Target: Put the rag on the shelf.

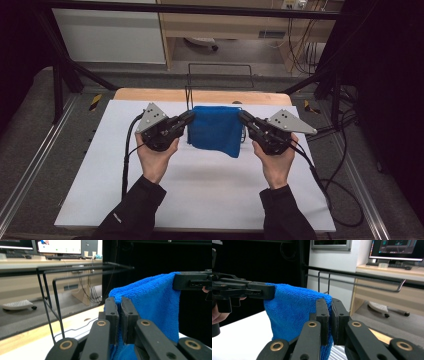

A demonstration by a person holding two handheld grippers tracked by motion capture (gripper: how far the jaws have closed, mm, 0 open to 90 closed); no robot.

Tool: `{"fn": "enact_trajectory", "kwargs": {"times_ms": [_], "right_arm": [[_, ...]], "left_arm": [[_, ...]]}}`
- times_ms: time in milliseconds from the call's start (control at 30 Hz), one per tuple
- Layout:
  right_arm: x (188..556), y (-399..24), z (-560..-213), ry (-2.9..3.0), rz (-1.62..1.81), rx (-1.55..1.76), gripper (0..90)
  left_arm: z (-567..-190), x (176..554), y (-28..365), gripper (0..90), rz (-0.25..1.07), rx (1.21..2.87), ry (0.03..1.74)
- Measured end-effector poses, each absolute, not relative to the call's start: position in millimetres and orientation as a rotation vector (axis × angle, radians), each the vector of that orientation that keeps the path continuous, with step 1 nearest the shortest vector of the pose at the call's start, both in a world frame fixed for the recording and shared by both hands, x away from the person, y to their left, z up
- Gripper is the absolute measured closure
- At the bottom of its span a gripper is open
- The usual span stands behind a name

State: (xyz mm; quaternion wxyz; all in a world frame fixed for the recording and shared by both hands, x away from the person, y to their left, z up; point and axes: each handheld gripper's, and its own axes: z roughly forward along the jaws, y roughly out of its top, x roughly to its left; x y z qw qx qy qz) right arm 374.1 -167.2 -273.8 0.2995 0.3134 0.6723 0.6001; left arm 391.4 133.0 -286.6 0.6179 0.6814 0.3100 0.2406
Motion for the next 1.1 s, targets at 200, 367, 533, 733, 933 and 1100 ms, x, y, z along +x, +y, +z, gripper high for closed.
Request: {"fn": "enact_trajectory", "kwargs": {"times_ms": [200,367,533,733,933,1100], "right_arm": [[375,-168,-265,1.749,1.602,0.814,86.1],[377,-168,-257,1.718,1.617,0.804,86.1],[378,-170,-251,1.700,1.614,0.790,86.1],[380,-170,-240,1.674,1.619,0.779,86.1],[382,-169,-224,1.649,1.601,0.753,86.1],[384,-168,-212,1.634,1.589,0.732,86.1]], "left_arm": [[-278,393,131,85.6,0.572,1.539,0.695],[-272,395,130,85.6,0.580,1.514,0.686],[-262,397,129,85.6,0.595,1.495,0.669],[-250,399,127,85.6,0.615,1.483,0.658],[-237,401,126,85.7,0.626,1.458,0.645],[-226,403,127,85.7,0.634,1.444,0.637]]}}
